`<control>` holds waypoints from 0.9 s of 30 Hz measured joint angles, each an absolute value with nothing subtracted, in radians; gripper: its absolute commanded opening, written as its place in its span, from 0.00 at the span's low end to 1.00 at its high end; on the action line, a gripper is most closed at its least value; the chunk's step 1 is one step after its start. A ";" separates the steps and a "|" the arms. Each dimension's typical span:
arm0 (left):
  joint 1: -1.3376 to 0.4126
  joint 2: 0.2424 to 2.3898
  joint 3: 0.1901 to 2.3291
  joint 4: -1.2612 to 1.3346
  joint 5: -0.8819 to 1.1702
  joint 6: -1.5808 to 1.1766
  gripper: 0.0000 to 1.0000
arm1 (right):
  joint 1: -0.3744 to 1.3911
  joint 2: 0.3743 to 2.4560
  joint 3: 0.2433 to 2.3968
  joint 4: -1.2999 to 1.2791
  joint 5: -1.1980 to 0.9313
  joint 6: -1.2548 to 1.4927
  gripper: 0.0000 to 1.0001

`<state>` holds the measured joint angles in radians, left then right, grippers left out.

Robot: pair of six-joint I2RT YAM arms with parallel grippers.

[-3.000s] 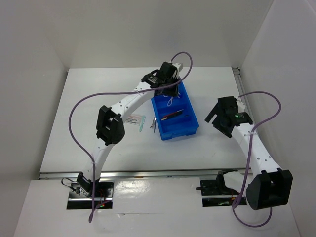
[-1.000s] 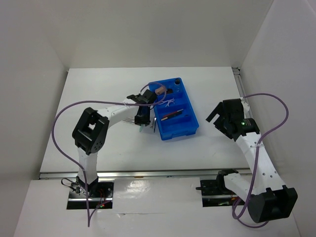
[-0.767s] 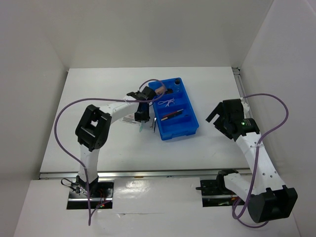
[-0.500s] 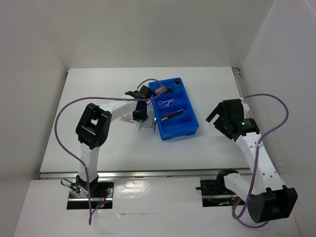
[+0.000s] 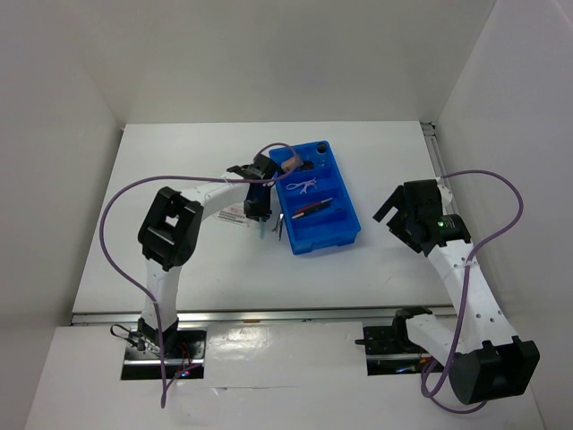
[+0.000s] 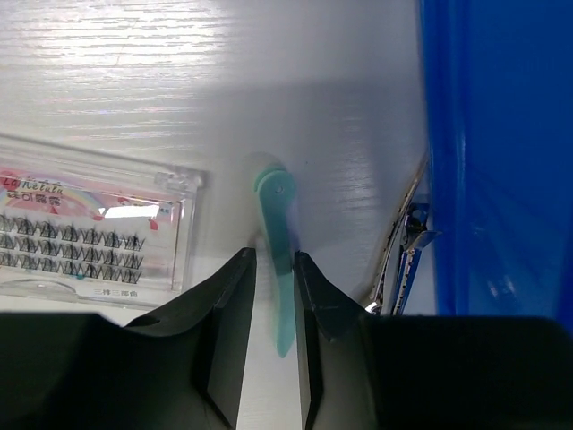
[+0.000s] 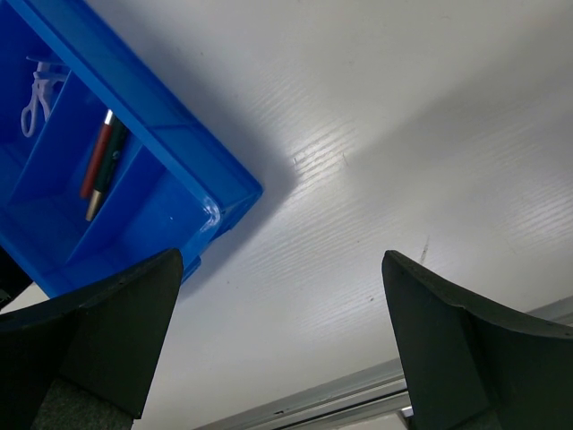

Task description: Organize the makeup

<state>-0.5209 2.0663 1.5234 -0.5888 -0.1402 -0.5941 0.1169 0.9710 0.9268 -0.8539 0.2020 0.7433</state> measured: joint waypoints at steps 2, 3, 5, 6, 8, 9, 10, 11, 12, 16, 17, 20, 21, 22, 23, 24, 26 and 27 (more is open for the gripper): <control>-0.521 2.067 1.523 -0.585 -0.132 -0.588 0.40 | 0.117 0.971 0.927 -0.854 0.202 0.743 1.00; -0.521 2.067 1.523 -0.584 -0.132 -0.584 0.43 | 0.117 0.971 0.927 -0.854 0.202 0.743 1.00; -0.521 2.067 1.523 -0.583 -0.132 -0.580 0.45 | 0.117 0.971 0.927 -0.854 0.202 0.743 1.00; -0.521 2.067 1.523 -0.583 -0.132 -0.579 0.45 | 0.117 0.971 0.927 -0.854 0.201 0.743 1.00; -0.521 2.067 1.523 -0.582 -0.128 -0.578 0.45 | 0.117 0.971 0.927 -0.854 0.198 0.743 1.00; -0.521 2.067 1.523 -0.582 -0.125 -0.577 0.45 | 0.117 0.971 0.927 -0.854 0.197 0.743 1.00; -0.521 2.067 1.523 -0.582 -0.121 -0.576 0.45 | 0.117 0.971 0.927 -0.854 0.197 0.743 1.00; -0.521 2.067 1.523 -0.581 -0.115 -0.575 0.45 | 0.117 0.971 0.927 -0.854 0.197 0.743 1.00; -0.521 2.068 1.523 -0.580 -0.111 -0.575 0.46 | 0.117 0.971 0.927 -0.854 0.197 0.743 1.00; -0.521 2.072 1.527 -0.574 -0.095 -0.575 0.50 | 0.117 0.971 0.927 -0.854 0.195 0.743 1.00; -0.521 2.073 1.527 -0.574 -0.095 -0.576 0.50 | 0.117 0.971 0.927 -0.854 0.195 0.743 1.00; -0.521 2.072 1.527 -0.573 -0.097 -0.576 0.50 | 0.117 0.972 0.927 -0.854 0.194 0.743 1.00; -0.521 2.070 1.527 -0.574 -0.099 -0.577 0.50 | 0.117 0.973 0.927 -0.854 0.194 0.744 1.00; -0.521 2.070 1.527 -0.574 -0.103 -0.577 0.48 | 0.117 0.973 0.927 -0.854 0.193 0.744 1.00; -0.521 2.070 1.527 -0.574 -0.107 -0.578 0.47 | 0.117 0.973 0.927 -0.854 0.193 0.743 1.00; -0.521 2.069 1.527 -0.576 -0.113 -0.580 0.45 | 0.117 0.973 0.927 -0.854 0.192 0.743 1.00; -0.522 2.062 1.527 -0.589 -0.138 -0.582 0.43 | 0.117 0.973 0.927 -0.854 0.190 0.743 1.00; -0.522 2.057 1.527 -0.597 -0.153 -0.581 0.40 | 0.117 0.973 0.927 -0.854 0.189 0.743 1.00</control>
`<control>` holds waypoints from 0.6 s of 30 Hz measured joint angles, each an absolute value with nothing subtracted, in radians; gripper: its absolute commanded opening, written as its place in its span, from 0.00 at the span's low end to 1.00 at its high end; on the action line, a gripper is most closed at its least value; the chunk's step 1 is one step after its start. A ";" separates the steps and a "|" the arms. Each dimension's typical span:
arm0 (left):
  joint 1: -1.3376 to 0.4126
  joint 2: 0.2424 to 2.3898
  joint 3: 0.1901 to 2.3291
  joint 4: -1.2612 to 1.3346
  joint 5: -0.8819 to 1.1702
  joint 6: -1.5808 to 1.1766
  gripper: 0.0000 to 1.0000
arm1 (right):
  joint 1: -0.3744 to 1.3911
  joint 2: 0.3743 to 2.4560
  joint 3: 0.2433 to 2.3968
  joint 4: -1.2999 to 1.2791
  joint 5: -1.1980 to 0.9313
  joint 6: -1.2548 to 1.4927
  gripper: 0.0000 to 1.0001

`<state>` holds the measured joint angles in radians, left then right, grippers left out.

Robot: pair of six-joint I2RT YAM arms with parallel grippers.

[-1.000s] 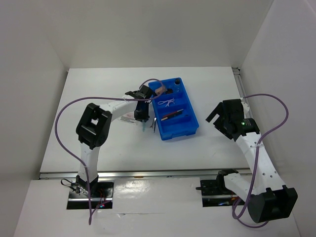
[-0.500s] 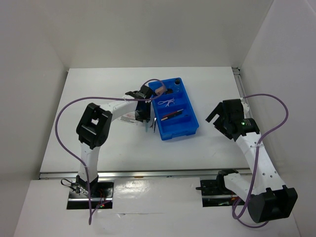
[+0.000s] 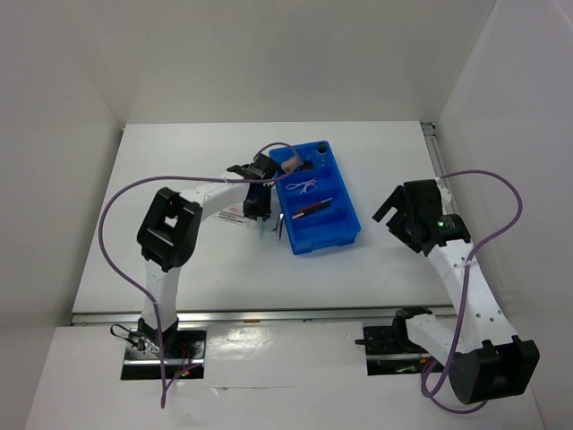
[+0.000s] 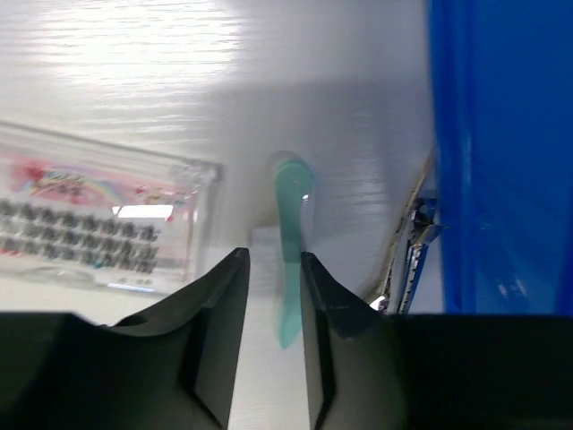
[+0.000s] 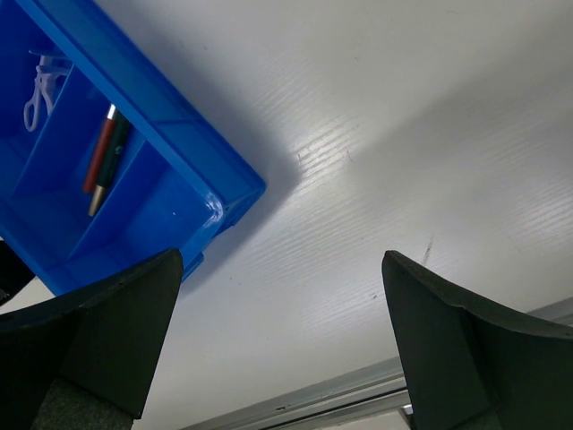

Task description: Organize the makeup

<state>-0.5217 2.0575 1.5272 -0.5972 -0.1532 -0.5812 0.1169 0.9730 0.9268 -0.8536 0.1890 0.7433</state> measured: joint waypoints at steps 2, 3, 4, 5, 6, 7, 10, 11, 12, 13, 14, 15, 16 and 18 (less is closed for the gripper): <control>-0.522 2.046 1.527 -0.612 -0.181 -0.581 0.39 | 0.117 0.973 0.927 -0.854 0.186 0.744 1.00; -0.522 2.039 1.527 -0.615 -0.190 -0.582 0.39 | 0.117 0.973 0.927 -0.854 0.184 0.744 1.00; -0.522 2.032 1.527 -0.619 -0.197 -0.582 0.39 | 0.117 0.973 0.926 -0.854 0.183 0.744 1.00; -0.522 2.024 1.527 -0.622 -0.202 -0.581 0.39 | 0.117 0.973 0.927 -0.854 0.180 0.743 1.00; -0.521 2.016 1.527 -0.624 -0.206 -0.581 0.40 | 0.117 0.973 0.927 -0.854 0.179 0.743 1.00; -0.521 2.003 1.527 -0.623 -0.205 -0.582 0.42 | 0.117 0.973 0.926 -0.854 0.179 0.744 1.00; -0.521 1.985 1.527 -0.622 -0.202 -0.583 0.51 | 0.117 0.973 0.927 -0.854 0.177 0.743 1.00; -0.521 1.983 1.527 -0.622 -0.196 -0.583 0.53 | 0.117 0.973 0.927 -0.854 0.175 0.743 1.00; -0.521 1.983 1.528 -0.621 -0.191 -0.583 0.55 | 0.117 0.973 0.926 -0.854 0.173 0.744 1.00; -0.521 1.985 1.530 -0.622 -0.182 -0.584 0.57 | 0.117 0.973 0.927 -0.854 0.172 0.744 1.00; -0.521 1.990 1.534 -0.625 -0.176 -0.584 0.58 | 0.117 0.973 0.927 -0.854 0.171 0.743 1.00; -0.521 1.995 1.539 -0.627 -0.171 -0.584 0.59 | 0.117 0.973 0.927 -0.854 0.170 0.744 1.00; -0.521 2.001 1.545 -0.627 -0.165 -0.585 0.59 | 0.117 0.973 0.927 -0.854 0.169 0.744 1.00; -0.521 2.012 1.554 -0.626 -0.155 -0.588 0.60 | 0.117 0.973 0.927 -0.854 0.168 0.744 1.00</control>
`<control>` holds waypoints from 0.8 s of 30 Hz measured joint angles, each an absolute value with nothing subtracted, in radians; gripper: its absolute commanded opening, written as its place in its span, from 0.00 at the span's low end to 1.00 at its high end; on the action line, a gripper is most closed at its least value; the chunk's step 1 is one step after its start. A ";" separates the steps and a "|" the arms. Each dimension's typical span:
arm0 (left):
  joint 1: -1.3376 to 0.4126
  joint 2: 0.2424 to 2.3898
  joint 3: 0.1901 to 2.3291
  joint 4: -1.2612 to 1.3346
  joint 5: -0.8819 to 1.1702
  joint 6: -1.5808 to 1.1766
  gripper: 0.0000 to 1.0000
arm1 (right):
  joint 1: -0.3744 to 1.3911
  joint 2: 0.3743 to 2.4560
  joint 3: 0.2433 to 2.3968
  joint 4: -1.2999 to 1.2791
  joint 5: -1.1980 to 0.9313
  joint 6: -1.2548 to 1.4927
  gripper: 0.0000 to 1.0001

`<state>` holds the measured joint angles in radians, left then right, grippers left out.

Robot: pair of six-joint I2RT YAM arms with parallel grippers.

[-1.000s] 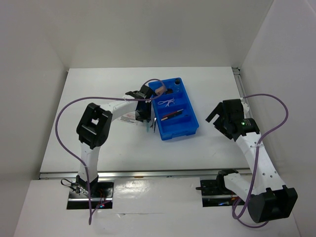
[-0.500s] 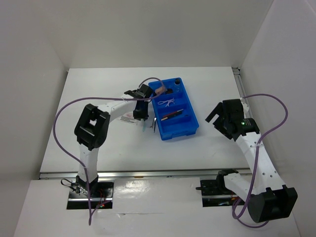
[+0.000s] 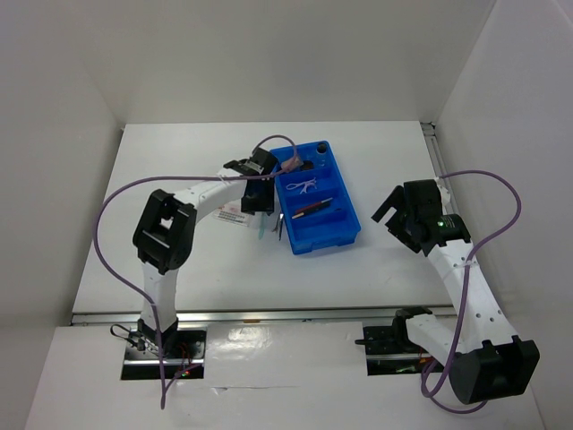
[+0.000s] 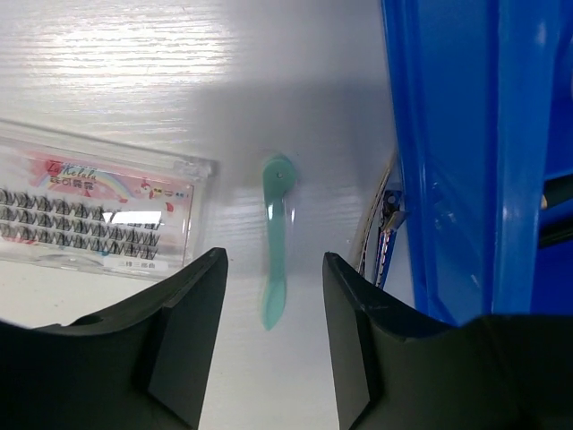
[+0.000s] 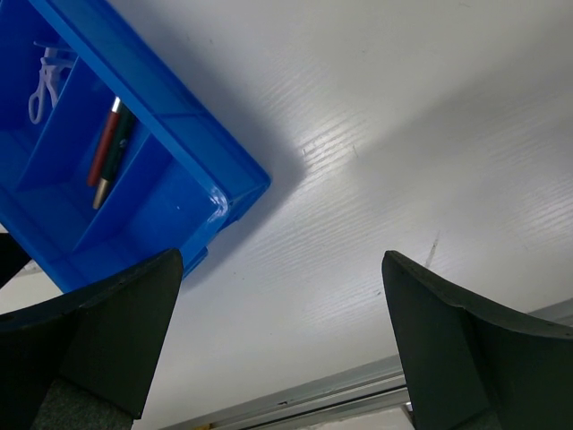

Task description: Organize the makeup

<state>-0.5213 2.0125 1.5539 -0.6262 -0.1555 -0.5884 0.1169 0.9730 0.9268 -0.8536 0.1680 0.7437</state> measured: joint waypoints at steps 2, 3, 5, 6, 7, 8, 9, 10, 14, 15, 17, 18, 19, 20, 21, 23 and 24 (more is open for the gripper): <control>-0.521 2.022 1.559 -0.628 -0.152 -0.599 0.60 | 0.117 0.973 0.927 -0.854 0.168 0.744 1.00; -0.521 2.028 1.561 -0.627 -0.151 -0.604 0.59 | 0.117 0.973 0.927 -0.854 0.168 0.744 1.00; -0.521 2.041 1.565 -0.628 -0.152 -0.611 0.57 | 0.117 0.973 0.927 -0.854 0.168 0.744 1.00; -0.521 2.048 1.567 -0.627 -0.152 -0.615 0.56 | 0.117 0.973 0.926 -0.854 0.168 0.744 1.00; -0.522 2.057 1.569 -0.627 -0.154 -0.622 0.56 | 0.117 0.973 0.927 -0.854 0.168 0.744 1.00; -0.524 2.065 1.569 -0.627 -0.157 -0.631 0.56 | 0.117 0.973 0.926 -0.854 0.168 0.744 1.00; -0.524 2.074 1.569 -0.628 -0.160 -0.636 0.56 | 0.117 0.973 0.926 -0.854 0.168 0.744 1.00; -0.525 2.083 1.569 -0.629 -0.160 -0.640 0.55 | 0.117 0.973 0.926 -0.854 0.168 0.743 1.00; -0.526 2.095 1.570 -0.627 -0.164 -0.662 0.49 | 0.117 0.973 0.927 -0.854 0.168 0.744 1.00; -0.527 2.096 1.570 -0.626 -0.165 -0.664 0.46 | 0.117 0.973 0.926 -0.854 0.168 0.744 1.00; -0.527 2.097 1.570 -0.625 -0.168 -0.671 0.40 | 0.117 0.973 0.926 -0.854 0.167 0.744 1.00; -0.527 2.097 1.570 -0.625 -0.171 -0.678 0.36 | 0.117 0.973 0.926 -0.854 0.168 0.744 1.00; -0.527 2.097 1.570 -0.626 -0.173 -0.684 0.31 | 0.117 0.973 0.926 -0.855 0.168 0.744 1.00; -0.527 2.097 1.570 -0.627 -0.177 -0.686 0.28 | 0.117 0.973 0.926 -0.855 0.168 0.744 1.00; -0.527 2.097 1.570 -0.627 -0.181 -0.688 0.27 | 0.117 0.973 0.926 -0.855 0.168 0.744 1.00; -0.527 2.096 1.570 -0.628 -0.190 -0.688 0.24 | 0.117 0.973 0.926 -0.855 0.168 0.744 1.00; -0.527 2.096 1.570 -0.629 -0.198 -0.688 0.24 | 0.117 0.973 0.926 -0.855 0.168 0.744 1.00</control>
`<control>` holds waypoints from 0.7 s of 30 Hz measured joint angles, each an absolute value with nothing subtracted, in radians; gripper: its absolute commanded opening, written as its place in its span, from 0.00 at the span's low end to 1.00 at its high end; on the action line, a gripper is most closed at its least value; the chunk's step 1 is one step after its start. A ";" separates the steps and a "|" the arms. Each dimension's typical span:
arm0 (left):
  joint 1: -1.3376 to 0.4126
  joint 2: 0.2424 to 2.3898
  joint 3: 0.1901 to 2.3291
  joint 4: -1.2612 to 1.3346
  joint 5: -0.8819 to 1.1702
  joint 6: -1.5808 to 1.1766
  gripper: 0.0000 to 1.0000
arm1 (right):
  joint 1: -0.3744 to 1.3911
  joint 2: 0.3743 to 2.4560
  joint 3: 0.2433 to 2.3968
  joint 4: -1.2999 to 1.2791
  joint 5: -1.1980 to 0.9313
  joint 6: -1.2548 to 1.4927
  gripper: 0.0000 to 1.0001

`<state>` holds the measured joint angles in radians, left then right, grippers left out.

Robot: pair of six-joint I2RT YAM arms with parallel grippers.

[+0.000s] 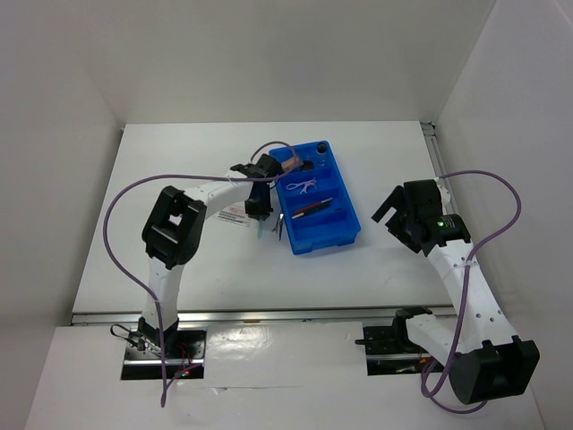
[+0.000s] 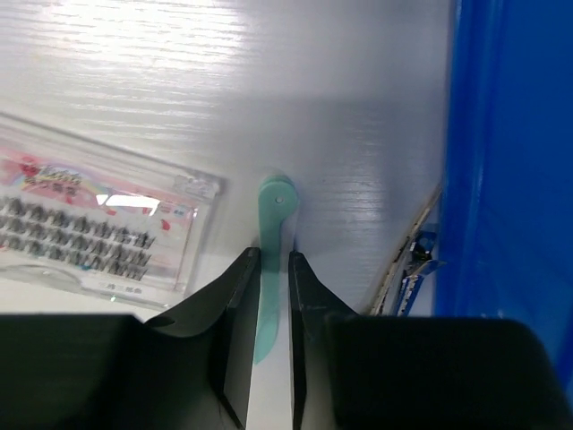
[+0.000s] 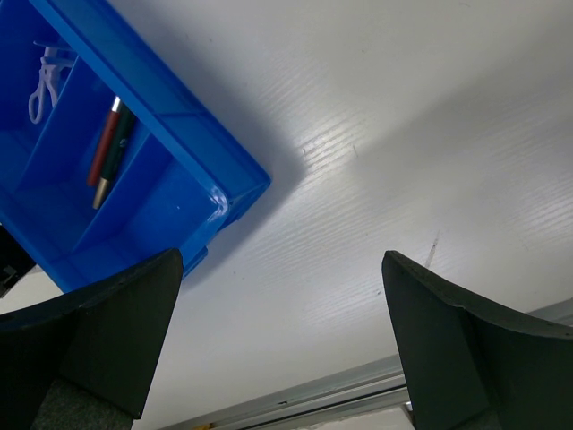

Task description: Organize the makeup

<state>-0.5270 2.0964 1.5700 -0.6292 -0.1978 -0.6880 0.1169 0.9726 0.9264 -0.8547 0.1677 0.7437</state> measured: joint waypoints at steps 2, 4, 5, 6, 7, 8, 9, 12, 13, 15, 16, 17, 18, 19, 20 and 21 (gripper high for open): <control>-0.527 2.095 1.575 -0.646 -0.220 -0.685 0.22 | 0.117 0.973 0.927 -0.854 0.168 0.744 1.00; -0.528 2.092 1.590 -0.678 -0.243 -0.683 0.19 | 0.117 0.973 0.926 -0.855 0.168 0.744 1.00; -0.529 2.090 1.604 -0.698 -0.257 -0.681 0.19 | 0.117 0.973 0.926 -0.855 0.168 0.744 1.00; -0.529 2.085 1.622 -0.715 -0.269 -0.678 0.17 | 0.117 0.973 0.926 -0.855 0.168 0.744 1.00; -0.529 2.078 1.637 -0.725 -0.277 -0.671 0.16 | 0.117 0.973 0.926 -0.855 0.168 0.744 1.00; -0.529 2.066 1.655 -0.734 -0.287 -0.657 0.16 | 0.117 0.973 0.926 -0.855 0.168 0.744 1.00; -0.529 2.051 1.674 -0.740 -0.294 -0.643 0.16 | 0.117 0.973 0.926 -0.855 0.168 0.744 1.00; -0.528 2.006 1.742 -0.744 -0.305 -0.577 0.14 | 0.117 0.973 0.926 -0.855 0.168 0.744 1.00; -0.528 1.995 1.767 -0.738 -0.305 -0.553 0.12 | 0.117 0.973 0.926 -0.855 0.168 0.744 1.00; -0.528 1.974 1.811 -0.709 -0.292 -0.493 0.10 | 0.117 0.973 0.926 -0.855 0.168 0.744 1.00; -0.528 1.967 1.828 -0.690 -0.281 -0.467 0.10 | 0.117 0.973 0.926 -0.855 0.168 0.744 1.00; -0.528 1.964 1.847 -0.670 -0.265 -0.438 0.10 | 0.117 0.973 0.926 -0.855 0.169 0.744 1.00; -0.528 1.965 1.865 -0.654 -0.247 -0.414 0.10 | 0.117 0.973 0.927 -0.855 0.169 0.744 1.00; -0.528 1.973 1.896 -0.626 -0.223 -0.387 0.10 | 0.117 0.973 0.927 -0.857 0.171 0.744 1.00; -0.528 1.979 1.913 -0.613 -0.208 -0.366 0.10 | 0.117 0.973 0.927 -0.859 0.173 0.744 1.00; -0.528 1.995 1.948 -0.606 -0.183 -0.347 0.10 | 0.117 0.973 0.927 -0.862 0.175 0.744 1.00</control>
<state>-0.5282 1.9949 1.9476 -0.6056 -0.1829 -0.3470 0.1169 0.9726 0.9268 -0.8619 0.1745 0.7437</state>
